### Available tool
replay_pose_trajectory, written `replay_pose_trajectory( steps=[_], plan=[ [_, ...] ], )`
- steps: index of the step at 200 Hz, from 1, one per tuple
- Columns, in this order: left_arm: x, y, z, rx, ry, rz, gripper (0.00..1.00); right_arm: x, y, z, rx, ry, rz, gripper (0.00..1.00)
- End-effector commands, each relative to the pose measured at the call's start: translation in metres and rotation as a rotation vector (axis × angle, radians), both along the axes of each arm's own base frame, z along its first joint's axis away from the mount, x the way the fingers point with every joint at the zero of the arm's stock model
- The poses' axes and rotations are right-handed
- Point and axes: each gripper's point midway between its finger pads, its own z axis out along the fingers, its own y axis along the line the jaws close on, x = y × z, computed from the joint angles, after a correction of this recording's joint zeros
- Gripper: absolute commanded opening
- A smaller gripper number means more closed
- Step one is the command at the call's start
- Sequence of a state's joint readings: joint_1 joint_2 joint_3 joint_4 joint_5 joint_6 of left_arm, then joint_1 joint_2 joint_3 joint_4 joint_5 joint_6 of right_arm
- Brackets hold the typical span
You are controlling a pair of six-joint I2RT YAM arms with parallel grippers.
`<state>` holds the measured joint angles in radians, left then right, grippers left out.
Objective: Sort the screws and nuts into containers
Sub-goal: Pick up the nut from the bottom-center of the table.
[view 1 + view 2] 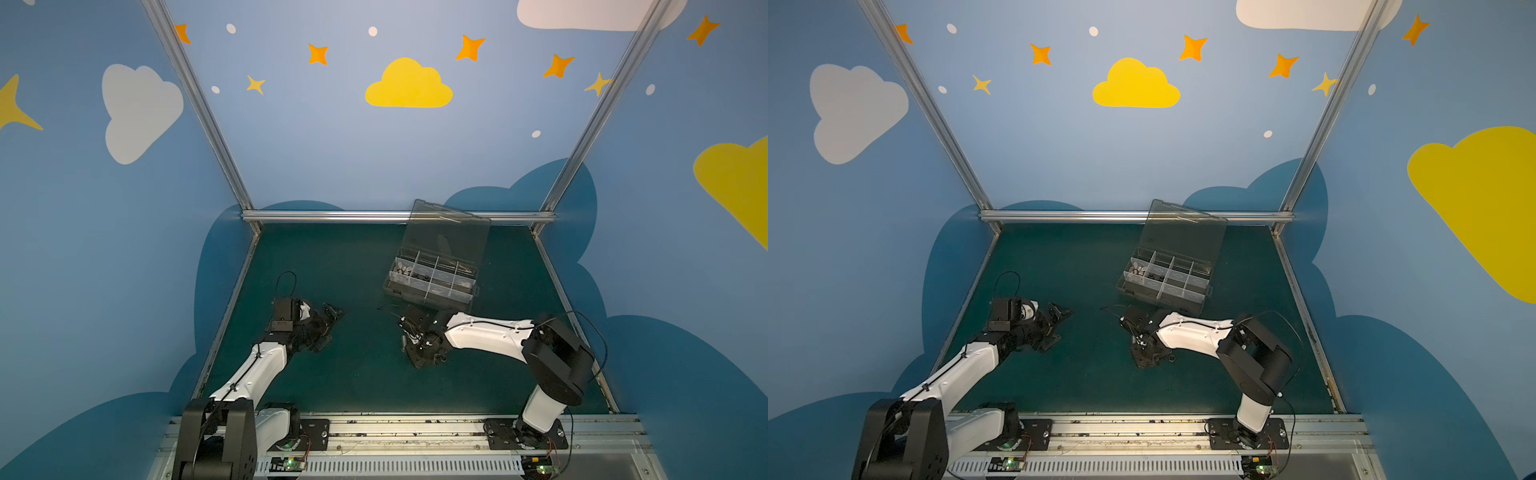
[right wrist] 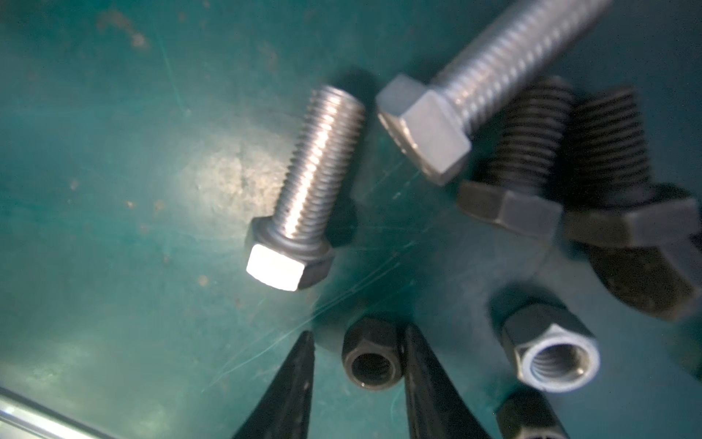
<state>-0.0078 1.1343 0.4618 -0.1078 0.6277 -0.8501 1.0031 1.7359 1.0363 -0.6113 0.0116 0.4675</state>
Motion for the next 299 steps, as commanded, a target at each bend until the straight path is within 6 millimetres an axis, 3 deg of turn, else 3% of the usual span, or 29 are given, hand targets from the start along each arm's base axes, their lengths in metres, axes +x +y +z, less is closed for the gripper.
replay_pose_trajectory(
  steps=[1, 224, 299],
  plan=[
    [0.004, -0.002, 0.008, -0.005, -0.025, -0.010, 1.00, -0.001, 0.000, 0.001, -0.023, 0.003, 0.007, 0.36],
    [0.003, -0.003, 0.007, -0.002, -0.024, -0.013, 1.00, -0.007, -0.001, -0.006, -0.075, 0.010, 0.039, 0.35],
    [0.002, -0.003, 0.008, -0.003, -0.027, -0.012, 1.00, -0.007, -0.001, -0.010, -0.085, 0.008, 0.046, 0.28]
  ],
)
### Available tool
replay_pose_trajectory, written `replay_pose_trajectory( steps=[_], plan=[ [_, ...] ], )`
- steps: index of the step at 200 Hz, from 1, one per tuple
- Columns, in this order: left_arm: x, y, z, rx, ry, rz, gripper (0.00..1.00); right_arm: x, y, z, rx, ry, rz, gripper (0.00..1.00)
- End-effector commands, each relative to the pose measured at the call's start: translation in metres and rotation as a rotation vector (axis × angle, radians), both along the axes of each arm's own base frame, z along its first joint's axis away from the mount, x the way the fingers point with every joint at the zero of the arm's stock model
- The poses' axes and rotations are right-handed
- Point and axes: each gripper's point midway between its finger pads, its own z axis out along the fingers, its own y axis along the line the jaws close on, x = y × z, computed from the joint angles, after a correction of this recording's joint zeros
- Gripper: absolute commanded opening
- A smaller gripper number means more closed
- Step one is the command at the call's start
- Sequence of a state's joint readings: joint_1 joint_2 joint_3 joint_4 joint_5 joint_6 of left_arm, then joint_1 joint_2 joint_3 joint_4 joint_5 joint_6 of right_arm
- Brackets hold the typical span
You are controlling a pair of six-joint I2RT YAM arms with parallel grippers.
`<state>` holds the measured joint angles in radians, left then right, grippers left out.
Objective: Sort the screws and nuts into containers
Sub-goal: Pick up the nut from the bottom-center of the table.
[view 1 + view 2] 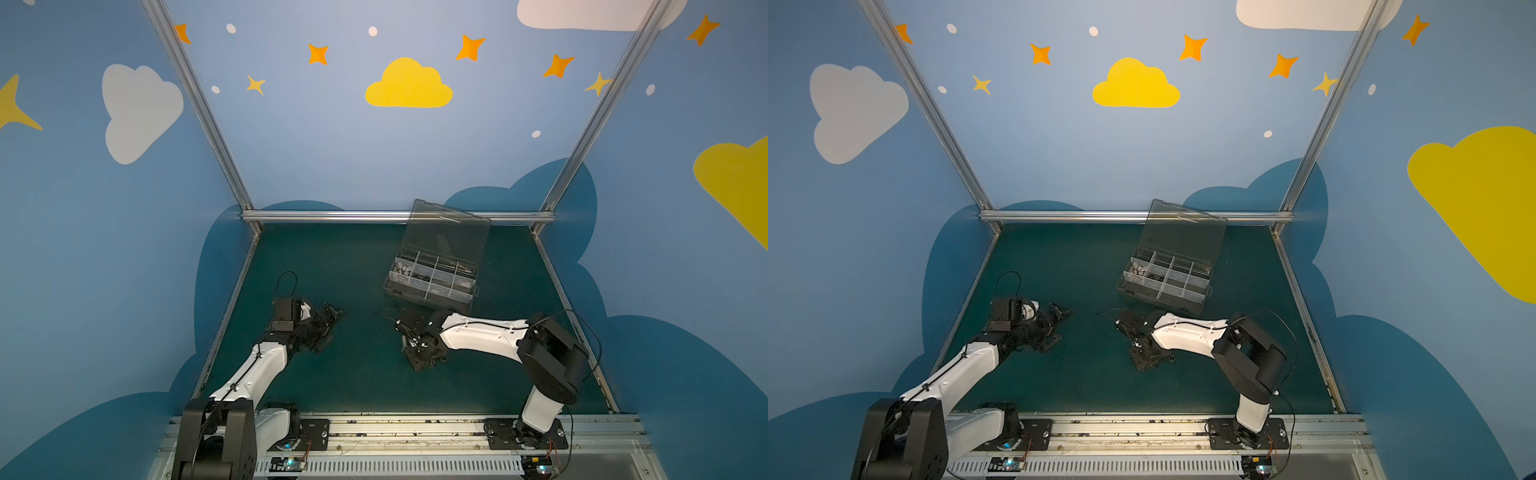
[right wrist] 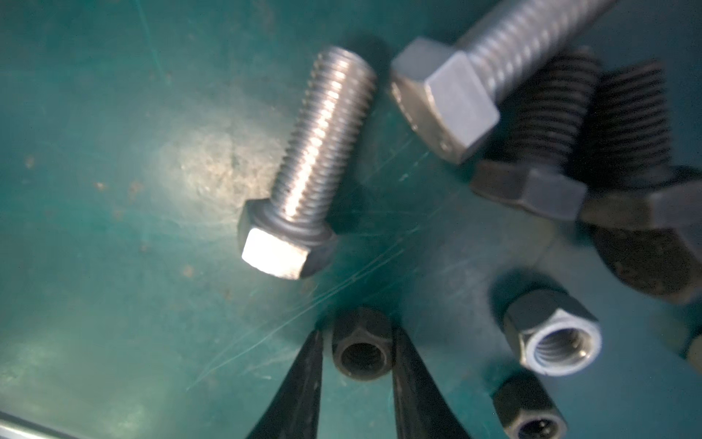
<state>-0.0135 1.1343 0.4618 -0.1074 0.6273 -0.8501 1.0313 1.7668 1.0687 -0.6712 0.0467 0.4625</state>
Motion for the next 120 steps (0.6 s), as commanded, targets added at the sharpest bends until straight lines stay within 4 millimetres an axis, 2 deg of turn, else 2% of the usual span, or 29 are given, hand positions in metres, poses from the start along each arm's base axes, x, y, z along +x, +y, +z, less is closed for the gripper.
replay_pose_trajectory(
  steps=[1, 28, 57, 92, 120],
  plan=[
    [0.003, -0.001, 0.008, -0.003, -0.027, -0.007, 1.00, -0.001, 0.003, -0.007, -0.016, 0.008, 0.017, 0.27],
    [0.003, -0.001, 0.008, 0.000, -0.027, -0.004, 1.00, 0.001, 0.001, -0.007, -0.024, -0.004, 0.015, 0.17],
    [0.003, -0.001, 0.008, -0.001, -0.025, -0.005, 1.00, 0.006, 0.002, 0.005, 0.004, -0.040, 0.019, 0.05],
    [0.004, -0.001, 0.009, -0.004, -0.029, -0.007, 1.00, 0.013, 0.009, 0.029, 0.070, -0.083, 0.042, 0.04],
    [0.004, -0.002, 0.010, -0.004, -0.031, -0.008, 1.00, 0.028, 0.015, 0.054, 0.145, -0.110, 0.048, 0.03]
  ],
)
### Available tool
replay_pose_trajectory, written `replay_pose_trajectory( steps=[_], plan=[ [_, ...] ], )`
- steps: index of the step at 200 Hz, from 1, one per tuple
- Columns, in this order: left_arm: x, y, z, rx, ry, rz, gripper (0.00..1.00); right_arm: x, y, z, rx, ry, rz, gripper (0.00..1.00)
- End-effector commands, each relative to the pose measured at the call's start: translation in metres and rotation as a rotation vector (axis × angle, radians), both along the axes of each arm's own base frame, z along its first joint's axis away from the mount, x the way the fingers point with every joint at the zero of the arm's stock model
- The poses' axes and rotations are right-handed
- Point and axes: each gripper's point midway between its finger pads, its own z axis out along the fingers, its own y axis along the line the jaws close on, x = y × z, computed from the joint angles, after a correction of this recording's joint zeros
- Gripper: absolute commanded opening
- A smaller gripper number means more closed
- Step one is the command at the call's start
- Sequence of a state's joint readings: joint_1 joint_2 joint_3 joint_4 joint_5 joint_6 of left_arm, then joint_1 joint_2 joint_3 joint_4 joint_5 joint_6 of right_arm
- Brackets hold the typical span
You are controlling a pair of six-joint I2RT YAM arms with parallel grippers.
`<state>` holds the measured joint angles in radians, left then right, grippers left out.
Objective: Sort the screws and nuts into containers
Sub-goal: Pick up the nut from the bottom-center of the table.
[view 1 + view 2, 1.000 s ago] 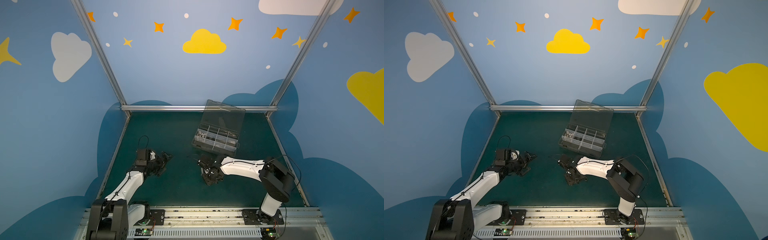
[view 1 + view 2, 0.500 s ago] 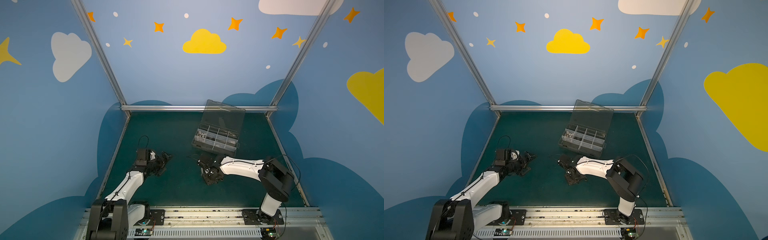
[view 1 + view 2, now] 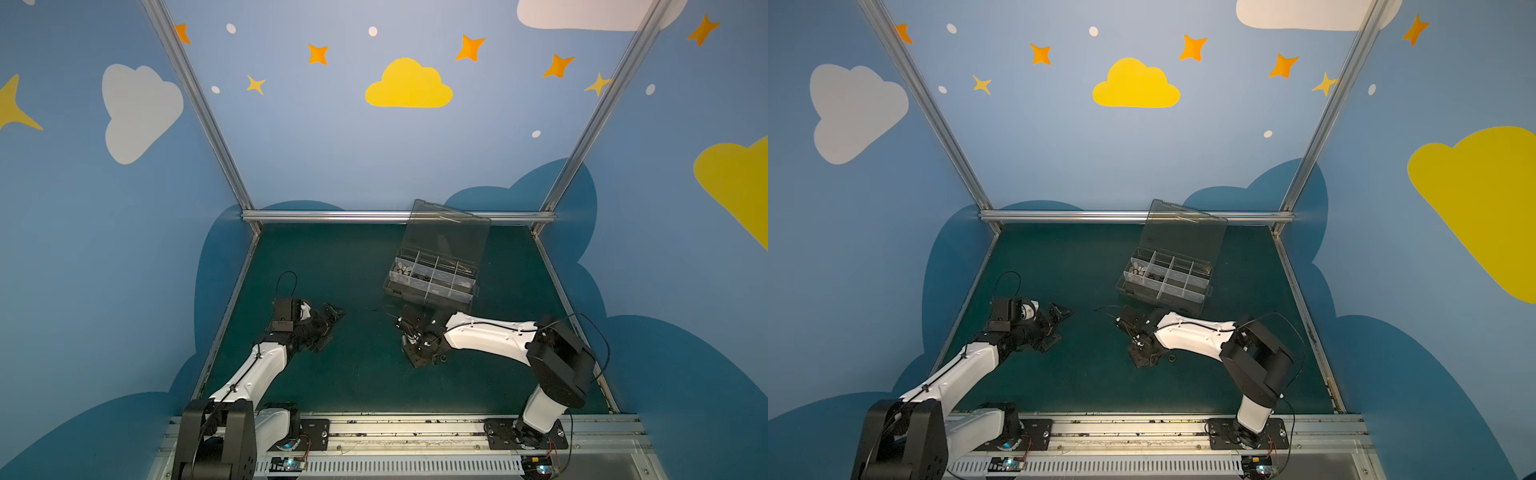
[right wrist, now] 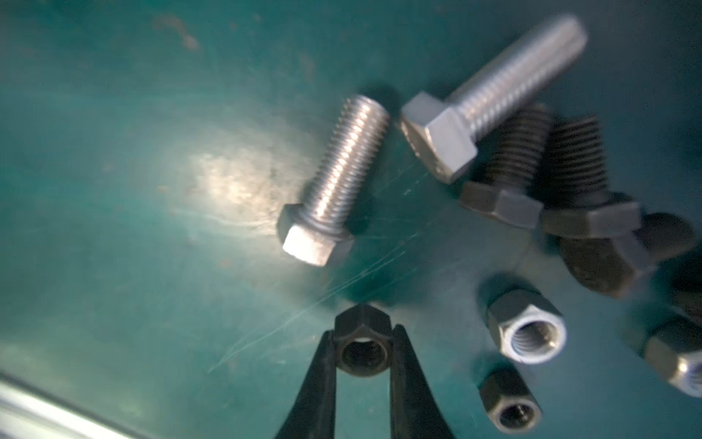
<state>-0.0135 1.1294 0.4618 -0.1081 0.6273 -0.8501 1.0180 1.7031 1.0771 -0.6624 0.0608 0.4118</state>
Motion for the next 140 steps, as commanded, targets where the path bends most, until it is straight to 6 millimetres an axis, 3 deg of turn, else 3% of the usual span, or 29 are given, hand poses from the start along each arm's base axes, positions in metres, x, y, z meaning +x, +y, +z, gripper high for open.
replay_pose_trajectory(
  steps=[1, 23, 62, 99, 140],
  plan=[
    [0.004, -0.002, 0.009, -0.005, -0.027, -0.009, 1.00, 0.017, 0.010, 0.032, 0.090, -0.049, 0.014, 0.03],
    [0.004, -0.002, 0.008, -0.004, -0.024, -0.008, 1.00, 0.040, 0.007, 0.052, 0.106, -0.095, 0.015, 0.03],
    [0.004, -0.002, 0.010, -0.006, -0.030, -0.008, 1.00, 0.105, -0.009, 0.082, 0.097, -0.196, -0.059, 0.04],
    [0.005, -0.002, 0.010, -0.006, -0.029, -0.008, 1.00, 0.163, -0.025, 0.090, 0.073, -0.248, -0.129, 0.04],
    [0.006, -0.002, 0.013, -0.009, -0.034, -0.009, 1.00, 0.211, -0.023, 0.087, 0.088, -0.254, -0.176, 0.04]
  ],
)
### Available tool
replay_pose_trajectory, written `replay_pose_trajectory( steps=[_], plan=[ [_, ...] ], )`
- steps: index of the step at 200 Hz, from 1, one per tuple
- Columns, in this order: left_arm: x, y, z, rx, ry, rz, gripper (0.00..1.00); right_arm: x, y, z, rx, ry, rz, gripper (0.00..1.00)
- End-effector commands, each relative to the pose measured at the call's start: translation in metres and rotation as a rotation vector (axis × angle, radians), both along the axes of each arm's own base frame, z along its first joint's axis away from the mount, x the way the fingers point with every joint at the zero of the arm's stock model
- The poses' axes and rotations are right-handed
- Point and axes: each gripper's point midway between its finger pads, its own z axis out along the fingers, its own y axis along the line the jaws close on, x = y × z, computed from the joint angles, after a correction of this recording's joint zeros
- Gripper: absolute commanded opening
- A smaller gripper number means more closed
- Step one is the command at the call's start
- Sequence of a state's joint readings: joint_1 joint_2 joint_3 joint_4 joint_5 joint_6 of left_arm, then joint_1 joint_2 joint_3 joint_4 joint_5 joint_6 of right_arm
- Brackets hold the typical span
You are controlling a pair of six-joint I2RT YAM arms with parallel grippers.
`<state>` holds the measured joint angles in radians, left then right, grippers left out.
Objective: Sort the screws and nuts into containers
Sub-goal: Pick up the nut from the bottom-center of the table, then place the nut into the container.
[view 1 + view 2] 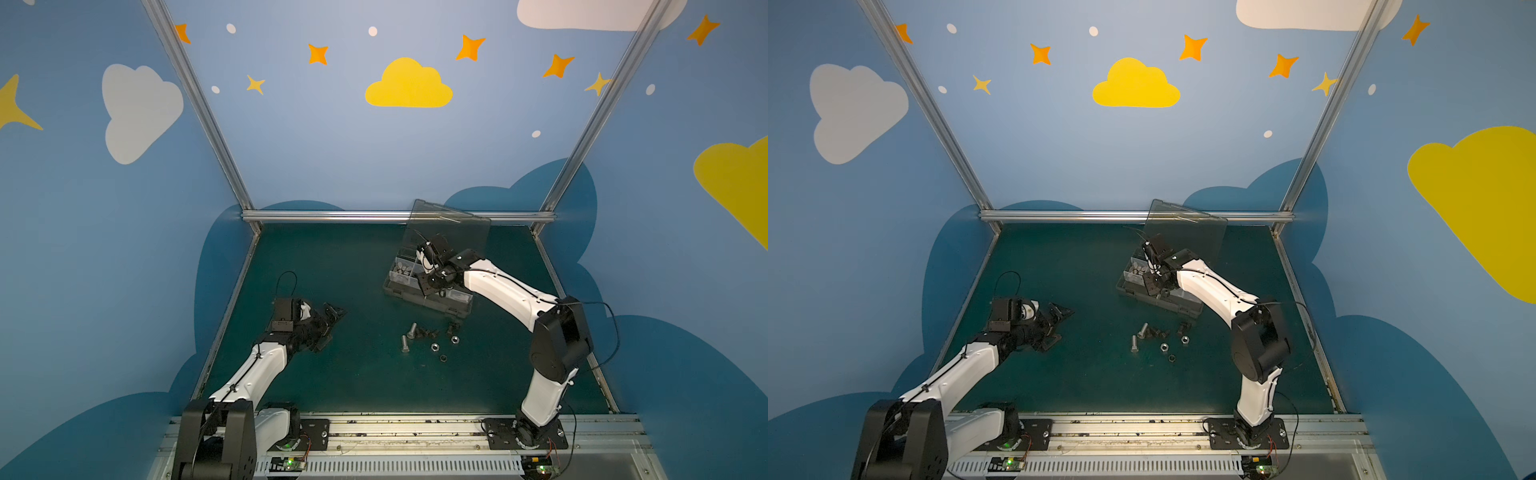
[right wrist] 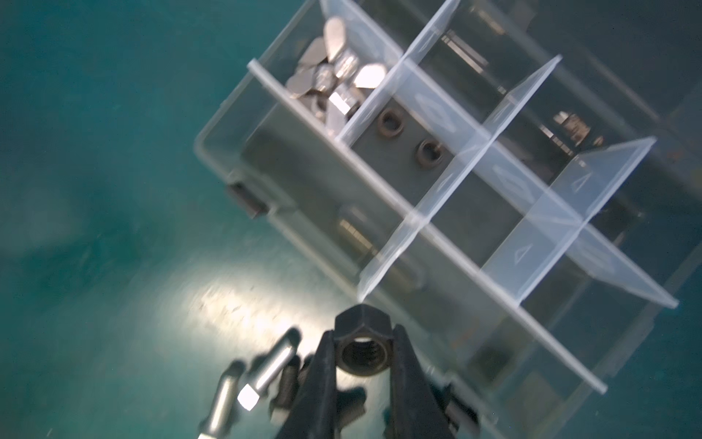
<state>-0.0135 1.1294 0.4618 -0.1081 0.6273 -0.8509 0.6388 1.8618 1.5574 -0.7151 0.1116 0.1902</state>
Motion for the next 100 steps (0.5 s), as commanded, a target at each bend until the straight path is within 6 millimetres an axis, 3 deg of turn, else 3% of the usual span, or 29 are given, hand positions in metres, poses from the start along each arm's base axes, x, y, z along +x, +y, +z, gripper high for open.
replay_pose_trajectory(
  steps=[1, 51, 100],
  plan=[
    [0.006, -0.002, 0.013, -0.009, -0.035, -0.009, 1.00, 0.017, -0.001, -0.005, -0.020, 0.010, 0.004, 0.04],
    [0.008, -0.003, 0.015, -0.007, -0.033, -0.013, 1.00, 0.055, 0.005, -0.019, -0.024, 0.022, -0.025, 0.04],
    [0.011, -0.004, 0.018, -0.013, -0.041, -0.014, 1.00, 0.068, 0.008, -0.029, -0.047, 0.028, -0.027, 0.07]
  ],
)
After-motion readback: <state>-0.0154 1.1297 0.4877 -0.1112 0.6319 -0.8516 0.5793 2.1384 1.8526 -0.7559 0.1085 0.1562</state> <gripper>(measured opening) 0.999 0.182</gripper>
